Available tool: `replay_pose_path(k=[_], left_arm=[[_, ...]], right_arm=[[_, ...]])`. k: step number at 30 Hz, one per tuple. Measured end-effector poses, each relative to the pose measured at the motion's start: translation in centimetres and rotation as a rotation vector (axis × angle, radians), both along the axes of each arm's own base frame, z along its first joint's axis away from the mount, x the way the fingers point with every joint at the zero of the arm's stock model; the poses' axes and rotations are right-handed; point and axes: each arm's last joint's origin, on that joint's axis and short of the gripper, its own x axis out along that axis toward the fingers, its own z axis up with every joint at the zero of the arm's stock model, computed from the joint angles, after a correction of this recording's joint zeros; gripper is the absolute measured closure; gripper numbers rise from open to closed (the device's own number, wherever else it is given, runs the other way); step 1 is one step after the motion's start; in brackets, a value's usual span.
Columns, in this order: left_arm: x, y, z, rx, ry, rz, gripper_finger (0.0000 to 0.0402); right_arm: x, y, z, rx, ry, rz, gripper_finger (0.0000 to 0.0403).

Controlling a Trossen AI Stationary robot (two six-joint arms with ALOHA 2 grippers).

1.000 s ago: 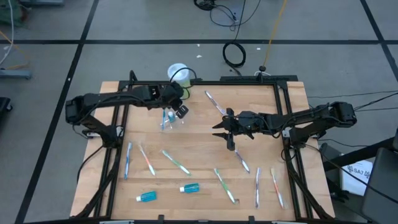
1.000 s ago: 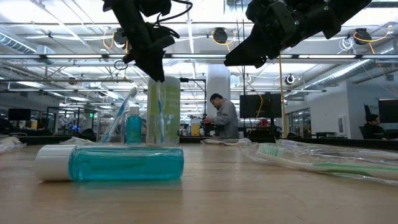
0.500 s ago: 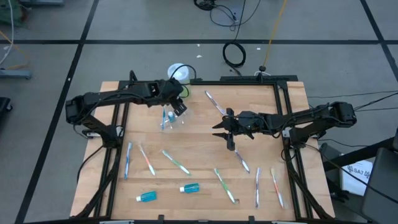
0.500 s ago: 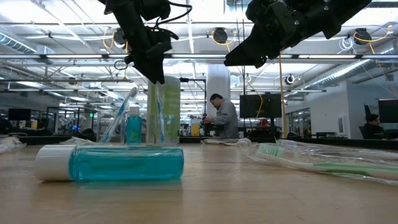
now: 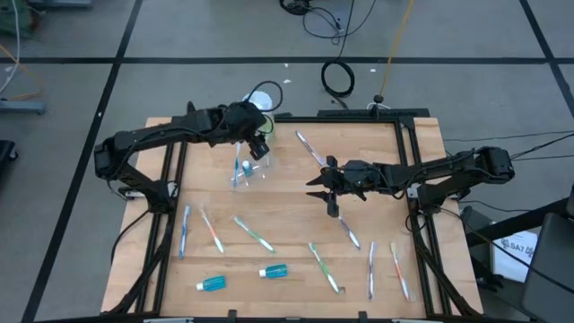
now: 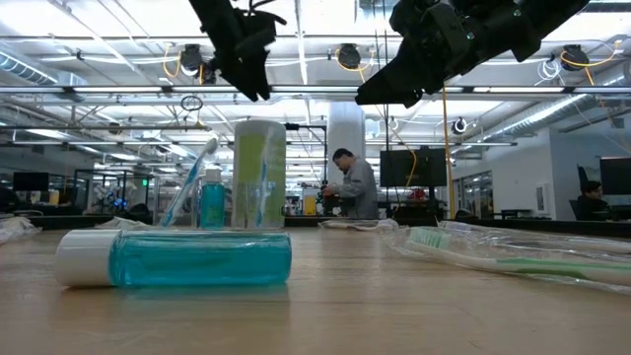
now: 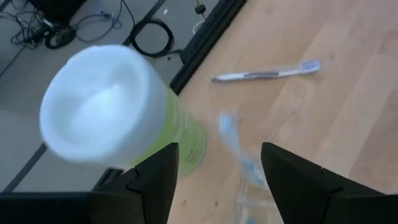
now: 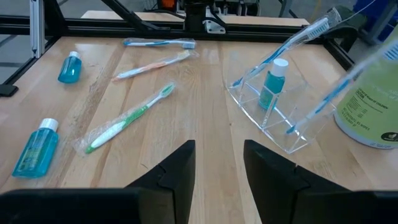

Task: Pick & Place toothbrushing station
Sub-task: Put the blue toothbrush into the transparent organizer

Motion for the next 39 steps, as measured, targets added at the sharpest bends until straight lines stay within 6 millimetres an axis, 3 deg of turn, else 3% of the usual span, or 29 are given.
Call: replay_pose_path(k=[3, 12, 20, 27, 39], left_arm=[[-0.3, -1.0, 0.3, -0.048, 0.047, -0.020, 0.0165], [-2.0, -5.3, -1.1, -0.388, 0.246, -0.008, 0.0165], [-2.9, -10.2, -1.5, -0.450, 0.374, 0.029, 0.0165], [-4.4, -15.5, -1.7, -0.488, 0.533, -0.123, 0.0165], [-5.1, -22.1, -1.9, -0.498, 0.465, -0.323, 0.0165]], right_arm=[[0.0, 0.0, 0.0, 0.000, 0.000, 0.000, 0.0275], [-0.1, 0.0, -0.2, 0.000, 0.005, 0.000, 0.0275], [-0.4, 0.0, -1.1, 0.000, 0.023, -0.001, 0.0275], [-0.4, 0.0, -1.1, 0.000, 0.021, 0.000, 0.0275], [-0.4, 0.0, -1.1, 0.004, 0.022, -0.002, 0.0275]])
